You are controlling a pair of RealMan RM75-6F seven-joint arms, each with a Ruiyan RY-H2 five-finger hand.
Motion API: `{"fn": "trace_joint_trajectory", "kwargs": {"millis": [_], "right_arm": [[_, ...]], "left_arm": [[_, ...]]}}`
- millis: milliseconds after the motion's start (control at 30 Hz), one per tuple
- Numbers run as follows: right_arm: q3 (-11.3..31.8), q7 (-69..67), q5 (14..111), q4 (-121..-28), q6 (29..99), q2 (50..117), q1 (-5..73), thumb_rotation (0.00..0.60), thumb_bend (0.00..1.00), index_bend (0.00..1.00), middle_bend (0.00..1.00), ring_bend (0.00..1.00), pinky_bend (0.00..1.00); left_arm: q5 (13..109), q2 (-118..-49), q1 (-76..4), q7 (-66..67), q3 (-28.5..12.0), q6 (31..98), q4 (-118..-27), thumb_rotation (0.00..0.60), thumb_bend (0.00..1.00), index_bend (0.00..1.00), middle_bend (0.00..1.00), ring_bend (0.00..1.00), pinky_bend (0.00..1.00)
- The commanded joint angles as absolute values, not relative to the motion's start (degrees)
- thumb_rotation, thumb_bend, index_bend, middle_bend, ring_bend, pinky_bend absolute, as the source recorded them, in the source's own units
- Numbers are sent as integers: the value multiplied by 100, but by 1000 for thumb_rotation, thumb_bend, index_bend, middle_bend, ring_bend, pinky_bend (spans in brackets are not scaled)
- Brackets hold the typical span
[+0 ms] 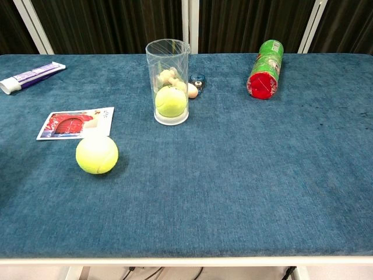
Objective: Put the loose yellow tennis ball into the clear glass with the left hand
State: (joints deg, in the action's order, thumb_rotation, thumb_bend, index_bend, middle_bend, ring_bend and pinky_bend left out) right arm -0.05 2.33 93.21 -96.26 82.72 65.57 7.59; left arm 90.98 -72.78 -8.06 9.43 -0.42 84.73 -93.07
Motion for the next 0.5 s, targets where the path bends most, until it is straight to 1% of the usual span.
{"fn": "trace_joint_trajectory", "kwargs": {"millis": [33,367,500], "right_arm": [[-4,230,9320,-9624,8271,6556,760,600,156,0,0,0,0],[8,240,9373,-9634,8398,6545,716,600,157,0,0,0,0],[46,212,9291,-9625,8421,6533,695,600,157,0,0,0,0]], "left_arm": [[9096,-7278,-805,946,-41,8471,-9306,600,93,26,0,0,0],[9299,-7293,-834,992,39,8474,-9339,600,93,27,0,0,0],[9481,-7359,-961,967,116,8299,-9420,600,93,26,0,0,0]]}}
